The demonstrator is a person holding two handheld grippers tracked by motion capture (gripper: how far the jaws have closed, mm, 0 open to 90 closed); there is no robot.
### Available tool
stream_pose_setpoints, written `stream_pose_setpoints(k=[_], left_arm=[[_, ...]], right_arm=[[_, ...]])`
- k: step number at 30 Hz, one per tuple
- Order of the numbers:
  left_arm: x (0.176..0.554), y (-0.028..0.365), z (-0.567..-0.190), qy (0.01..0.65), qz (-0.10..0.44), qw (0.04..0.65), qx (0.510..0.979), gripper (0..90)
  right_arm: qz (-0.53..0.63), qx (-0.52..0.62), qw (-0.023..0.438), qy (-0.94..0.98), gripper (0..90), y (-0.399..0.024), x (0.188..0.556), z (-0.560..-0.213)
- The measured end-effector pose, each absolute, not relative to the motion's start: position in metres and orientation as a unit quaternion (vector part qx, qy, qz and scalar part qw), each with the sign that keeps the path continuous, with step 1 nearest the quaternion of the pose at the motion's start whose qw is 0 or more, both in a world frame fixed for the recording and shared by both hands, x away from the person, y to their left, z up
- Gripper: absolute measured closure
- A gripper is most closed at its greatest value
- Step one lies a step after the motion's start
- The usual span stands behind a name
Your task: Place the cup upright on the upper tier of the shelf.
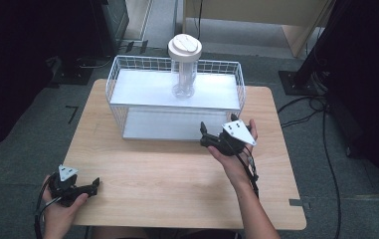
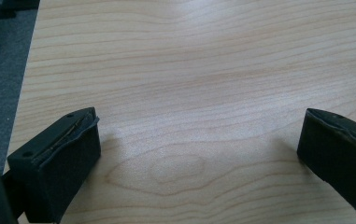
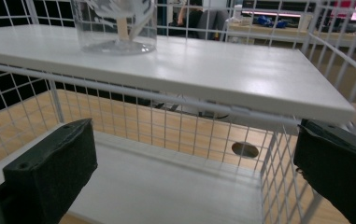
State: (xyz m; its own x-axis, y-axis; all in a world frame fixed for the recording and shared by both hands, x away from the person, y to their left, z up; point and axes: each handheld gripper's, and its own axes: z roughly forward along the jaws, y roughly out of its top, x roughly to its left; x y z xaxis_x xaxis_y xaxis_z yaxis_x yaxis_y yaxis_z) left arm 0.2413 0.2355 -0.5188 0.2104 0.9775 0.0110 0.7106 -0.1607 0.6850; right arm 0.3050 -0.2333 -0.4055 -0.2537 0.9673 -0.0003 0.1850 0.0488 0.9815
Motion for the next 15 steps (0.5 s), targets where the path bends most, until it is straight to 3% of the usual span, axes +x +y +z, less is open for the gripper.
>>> stream_pose_setpoints(k=[15], left_arm=[[0.241,0.236,-0.519,0.582,0.235,0.283,0.725,0.0]], right_arm=[[0.472,0.503,0.385,0.613,0.0,-0.267,0.284,-0.447]])
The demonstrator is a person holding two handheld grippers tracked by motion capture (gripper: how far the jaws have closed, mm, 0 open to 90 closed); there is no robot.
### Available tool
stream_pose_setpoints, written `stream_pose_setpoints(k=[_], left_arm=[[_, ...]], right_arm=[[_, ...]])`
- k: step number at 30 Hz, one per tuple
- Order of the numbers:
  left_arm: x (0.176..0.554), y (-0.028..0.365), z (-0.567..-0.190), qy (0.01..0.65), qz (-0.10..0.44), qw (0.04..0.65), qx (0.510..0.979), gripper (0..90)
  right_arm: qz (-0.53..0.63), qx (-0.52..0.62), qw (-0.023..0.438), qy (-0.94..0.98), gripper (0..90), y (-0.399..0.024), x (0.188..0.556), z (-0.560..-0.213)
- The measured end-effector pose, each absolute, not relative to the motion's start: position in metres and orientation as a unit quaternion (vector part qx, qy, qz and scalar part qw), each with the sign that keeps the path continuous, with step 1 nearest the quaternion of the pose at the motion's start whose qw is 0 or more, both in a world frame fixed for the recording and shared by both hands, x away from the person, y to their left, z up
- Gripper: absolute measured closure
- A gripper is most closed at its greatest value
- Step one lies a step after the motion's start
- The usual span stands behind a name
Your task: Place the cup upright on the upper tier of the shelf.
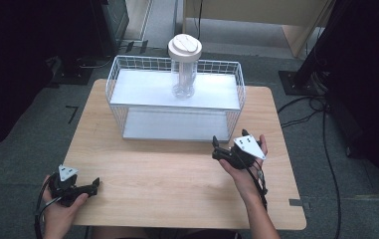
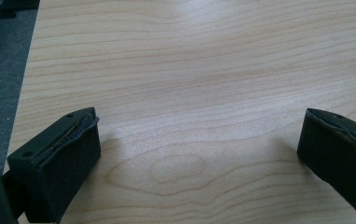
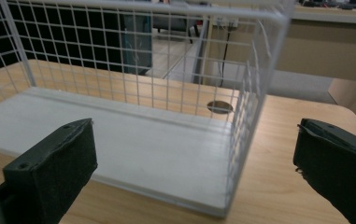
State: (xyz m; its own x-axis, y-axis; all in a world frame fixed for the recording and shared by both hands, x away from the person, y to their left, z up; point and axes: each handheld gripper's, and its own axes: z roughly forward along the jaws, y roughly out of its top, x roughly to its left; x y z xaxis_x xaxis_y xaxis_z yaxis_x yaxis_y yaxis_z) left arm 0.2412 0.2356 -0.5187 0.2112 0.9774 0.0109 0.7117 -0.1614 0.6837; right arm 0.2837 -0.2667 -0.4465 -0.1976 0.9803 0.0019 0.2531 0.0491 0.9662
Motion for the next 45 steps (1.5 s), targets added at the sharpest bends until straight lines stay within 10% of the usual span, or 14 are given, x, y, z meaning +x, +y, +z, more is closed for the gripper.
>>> stream_pose_setpoints(k=[45], left_arm=[[0.241,0.235,-0.519,0.584,0.235,0.283,0.724,0.0]], right_arm=[[0.381,0.591,0.377,0.603,0.0,-0.371,0.213,-0.517]])
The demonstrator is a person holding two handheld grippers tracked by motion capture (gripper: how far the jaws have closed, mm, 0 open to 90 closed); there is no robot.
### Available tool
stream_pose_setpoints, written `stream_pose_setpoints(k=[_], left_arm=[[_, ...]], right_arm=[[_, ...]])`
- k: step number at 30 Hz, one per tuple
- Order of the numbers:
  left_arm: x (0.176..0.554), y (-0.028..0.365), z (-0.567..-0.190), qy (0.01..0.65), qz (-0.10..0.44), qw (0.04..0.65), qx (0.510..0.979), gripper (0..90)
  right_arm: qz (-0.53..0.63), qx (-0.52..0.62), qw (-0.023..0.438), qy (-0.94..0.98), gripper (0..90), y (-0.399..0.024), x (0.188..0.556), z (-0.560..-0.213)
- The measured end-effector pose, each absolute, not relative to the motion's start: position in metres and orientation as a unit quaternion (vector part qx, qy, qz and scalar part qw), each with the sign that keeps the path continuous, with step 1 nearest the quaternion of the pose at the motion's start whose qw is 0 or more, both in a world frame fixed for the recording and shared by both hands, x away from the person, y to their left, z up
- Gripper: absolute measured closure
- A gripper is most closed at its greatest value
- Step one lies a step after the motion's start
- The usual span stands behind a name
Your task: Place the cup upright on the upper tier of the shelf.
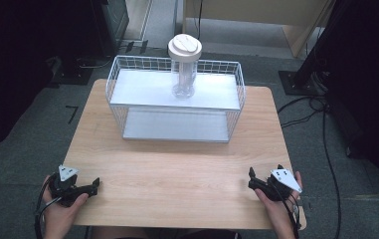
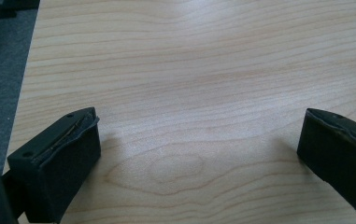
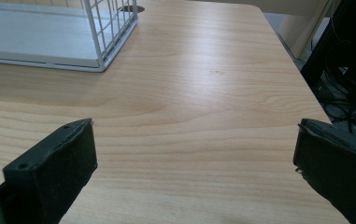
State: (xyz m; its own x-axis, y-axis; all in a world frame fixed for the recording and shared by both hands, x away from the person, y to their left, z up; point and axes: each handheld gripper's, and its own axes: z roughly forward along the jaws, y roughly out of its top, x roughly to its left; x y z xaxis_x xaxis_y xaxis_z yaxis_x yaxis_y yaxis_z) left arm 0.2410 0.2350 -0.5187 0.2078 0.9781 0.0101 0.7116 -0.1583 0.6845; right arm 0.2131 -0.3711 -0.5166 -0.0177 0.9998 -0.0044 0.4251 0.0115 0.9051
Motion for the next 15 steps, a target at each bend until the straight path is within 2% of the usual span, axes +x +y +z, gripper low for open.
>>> stream_pose_setpoints(k=[15], left_arm=[[0.241,0.235,-0.519,0.584,0.235,0.283,0.724,0.0]], right_arm=[[0.367,0.608,0.357,0.607,0.0,-0.397,0.195,-0.519]])
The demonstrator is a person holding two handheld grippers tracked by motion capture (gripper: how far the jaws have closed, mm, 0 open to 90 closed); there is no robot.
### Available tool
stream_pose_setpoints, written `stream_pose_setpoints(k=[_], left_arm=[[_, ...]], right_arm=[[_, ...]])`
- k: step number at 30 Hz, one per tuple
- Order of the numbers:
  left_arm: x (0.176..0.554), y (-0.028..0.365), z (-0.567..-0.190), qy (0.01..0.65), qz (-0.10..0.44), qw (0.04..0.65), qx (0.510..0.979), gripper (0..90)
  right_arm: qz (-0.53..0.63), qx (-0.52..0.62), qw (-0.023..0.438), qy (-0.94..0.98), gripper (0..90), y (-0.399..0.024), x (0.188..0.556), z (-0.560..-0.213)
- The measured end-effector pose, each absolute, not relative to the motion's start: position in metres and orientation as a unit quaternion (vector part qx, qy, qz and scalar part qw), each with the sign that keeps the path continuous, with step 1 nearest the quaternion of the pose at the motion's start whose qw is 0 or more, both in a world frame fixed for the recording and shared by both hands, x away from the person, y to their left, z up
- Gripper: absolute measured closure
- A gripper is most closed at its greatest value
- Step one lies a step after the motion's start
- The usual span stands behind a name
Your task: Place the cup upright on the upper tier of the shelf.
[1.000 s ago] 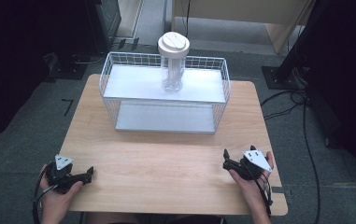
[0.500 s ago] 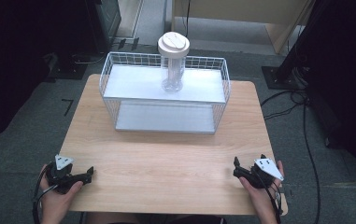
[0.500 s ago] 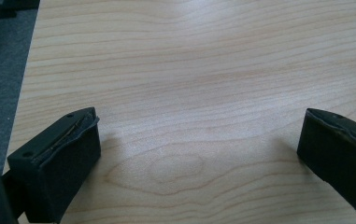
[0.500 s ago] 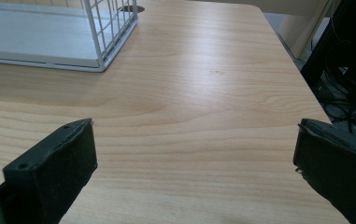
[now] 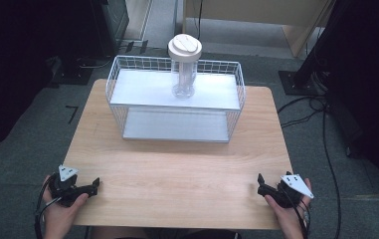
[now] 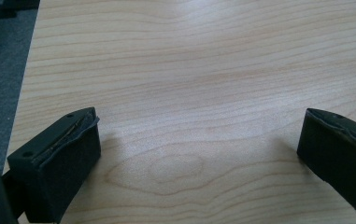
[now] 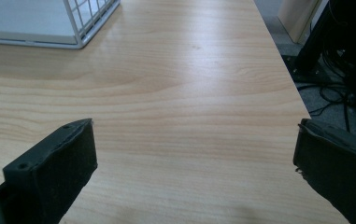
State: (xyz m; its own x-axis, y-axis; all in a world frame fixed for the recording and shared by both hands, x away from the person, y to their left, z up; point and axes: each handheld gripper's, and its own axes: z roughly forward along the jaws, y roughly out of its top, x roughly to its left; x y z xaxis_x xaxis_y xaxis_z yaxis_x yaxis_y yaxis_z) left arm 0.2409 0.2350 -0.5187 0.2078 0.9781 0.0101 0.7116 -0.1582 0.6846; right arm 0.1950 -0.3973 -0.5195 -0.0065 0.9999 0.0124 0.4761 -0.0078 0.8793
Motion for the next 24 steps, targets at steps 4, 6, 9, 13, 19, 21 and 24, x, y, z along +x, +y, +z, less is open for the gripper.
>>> stream_pose_setpoints(k=[4,6,9,13,19,21,24], left_arm=[[0.241,0.235,-0.519,0.584,0.235,0.283,0.724,0.0],[0.241,0.235,-0.519,0.584,0.235,0.283,0.724,0.0],[0.241,0.235,-0.519,0.584,0.236,0.283,0.724,0.0],[0.241,0.235,-0.519,0.584,0.236,0.283,0.723,0.0],[0.241,0.235,-0.519,0.584,0.235,0.283,0.723,0.0],[0.241,0.235,-0.519,0.584,0.235,0.283,0.723,0.0],[0.241,0.235,-0.519,0.583,0.235,0.283,0.724,0.0]], right_arm=[[0.35,0.609,0.347,0.621,0.0,-0.403,0.193,-0.52],[0.34,0.611,0.338,0.63,0.0,-0.405,0.193,-0.521],[0.329,0.613,0.323,0.642,0.0,-0.408,0.191,-0.522],[0.311,0.622,0.297,0.654,0.0,-0.414,0.192,-0.523],[0.297,0.623,0.258,0.675,0.0,-0.417,0.194,-0.526],[0.293,0.622,0.249,0.682,0.0,-0.416,0.196,-0.527],[0.295,0.619,0.247,0.685,0.7,-0.415,0.195,-0.526]])
